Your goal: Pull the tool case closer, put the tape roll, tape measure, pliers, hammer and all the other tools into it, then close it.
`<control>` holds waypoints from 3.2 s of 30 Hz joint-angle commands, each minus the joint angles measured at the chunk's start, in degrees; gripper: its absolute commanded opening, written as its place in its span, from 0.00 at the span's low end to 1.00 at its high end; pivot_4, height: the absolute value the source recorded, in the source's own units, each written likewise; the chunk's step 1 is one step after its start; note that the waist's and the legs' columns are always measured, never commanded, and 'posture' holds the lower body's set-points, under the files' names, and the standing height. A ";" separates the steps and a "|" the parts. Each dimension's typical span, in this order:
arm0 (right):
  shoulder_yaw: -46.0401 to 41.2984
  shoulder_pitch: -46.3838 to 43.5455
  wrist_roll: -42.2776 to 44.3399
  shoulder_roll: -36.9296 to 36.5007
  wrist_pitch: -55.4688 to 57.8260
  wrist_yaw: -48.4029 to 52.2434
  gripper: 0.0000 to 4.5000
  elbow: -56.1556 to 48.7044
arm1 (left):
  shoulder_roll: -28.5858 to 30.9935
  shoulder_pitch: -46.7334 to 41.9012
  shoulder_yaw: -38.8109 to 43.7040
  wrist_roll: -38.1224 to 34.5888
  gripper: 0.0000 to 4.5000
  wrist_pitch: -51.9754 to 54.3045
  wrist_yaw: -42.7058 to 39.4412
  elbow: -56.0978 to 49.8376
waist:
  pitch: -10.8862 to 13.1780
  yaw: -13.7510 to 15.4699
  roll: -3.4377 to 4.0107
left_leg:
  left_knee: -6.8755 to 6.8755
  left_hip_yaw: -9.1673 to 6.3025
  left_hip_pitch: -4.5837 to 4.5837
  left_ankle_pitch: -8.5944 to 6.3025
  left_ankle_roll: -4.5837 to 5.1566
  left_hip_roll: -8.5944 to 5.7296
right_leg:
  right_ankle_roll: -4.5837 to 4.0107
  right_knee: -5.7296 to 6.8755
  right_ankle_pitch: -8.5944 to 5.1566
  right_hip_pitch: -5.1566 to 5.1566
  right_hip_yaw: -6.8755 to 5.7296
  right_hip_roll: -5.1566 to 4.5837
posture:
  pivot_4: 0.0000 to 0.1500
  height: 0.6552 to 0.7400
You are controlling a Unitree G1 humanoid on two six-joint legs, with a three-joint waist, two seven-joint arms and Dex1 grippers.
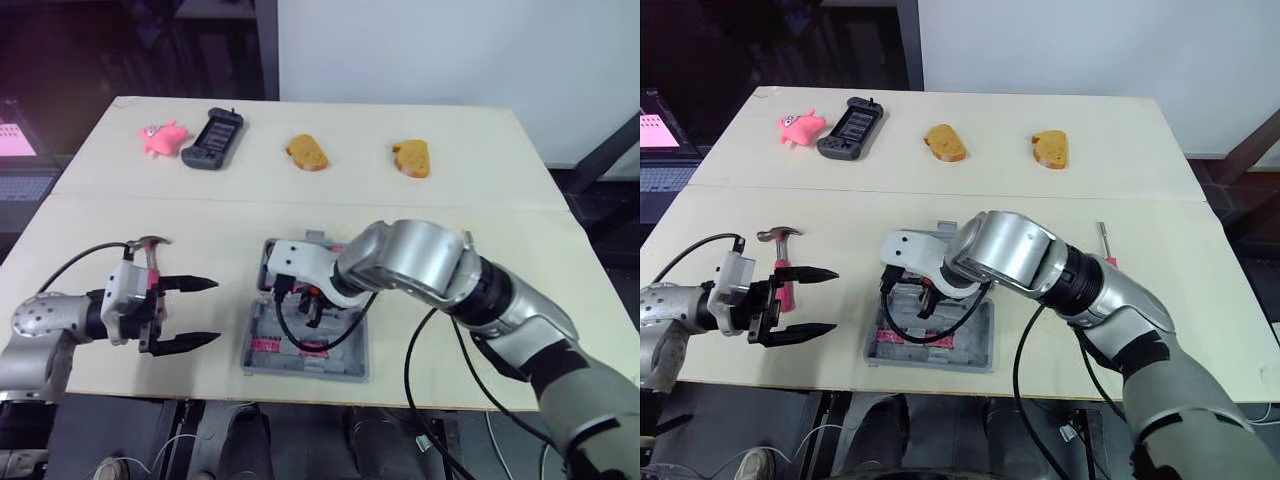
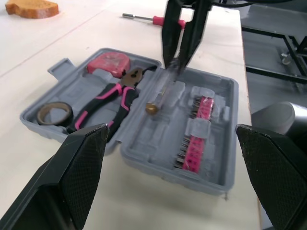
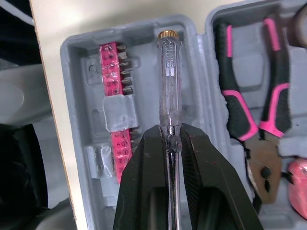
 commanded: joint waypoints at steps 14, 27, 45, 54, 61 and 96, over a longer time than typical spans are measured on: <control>6.83 -4.44 -2.79 4.53 -0.91 1.81 0.03 7.16 | -0.47 0.50 0.46 -0.24 1.00 -0.75 0.52 -2.08 | 0.00 -0.15 0.00 | 0.00 -0.06 0.00 0.01 -0.01 0.00 | 0.00 0.14 0.00 -0.06 -0.05 0.02 | 1.00 0.99; 8.82 -3.78 -6.22 7.29 -5.45 3.22 0.03 12.74 | -0.29 1.59 1.05 -0.59 1.00 -0.07 1.36 -3.41 | 0.00 -0.16 0.00 | 0.03 -0.09 -0.02 0.01 -0.01 0.00 | 0.00 0.19 0.00 -0.07 -0.07 0.03 | 1.00 0.99; 12.19 -1.09 -13.73 12.00 -13.70 7.22 0.03 22.04 | -0.02 2.86 1.51 -1.01 1.00 1.18 2.67 -5.40 | -0.01 -0.29 -0.01 | 0.04 -0.10 0.00 0.02 -0.04 0.00 | 0.00 0.32 0.00 -0.10 -0.07 0.05 | 1.00 0.99; 12.21 -0.66 -15.82 12.49 -14.76 9.25 0.03 22.32 | 0.27 3.11 1.38 -1.05 1.00 1.64 2.74 -5.80 | -0.01 -0.57 -0.01 | 0.05 -0.11 0.00 0.04 -0.05 0.00 | 0.00 0.42 0.00 -0.15 -0.07 0.06 | 1.00 0.99; 11.29 -1.22 -16.72 12.07 -14.78 10.51 0.38 21.22 | 0.34 3.15 1.35 -1.10 1.00 1.92 2.62 -5.85 | -0.01 -0.69 -0.01 | 0.05 -0.12 0.00 0.04 -0.07 0.00 | 0.00 0.43 0.00 -0.15 -0.07 0.07 | 1.00 0.99; -10.40 21.88 -16.03 7.49 -28.25 3.84 0.22 -2.73 | 0.78 2.11 1.36 -1.16 1.00 3.55 2.44 -5.79 | -0.02 -0.09 -0.04 | 0.01 -0.13 -0.02 0.12 -0.13 -0.01 | 0.00 0.43 -0.01 -0.16 -0.07 0.07 | 1.00 0.99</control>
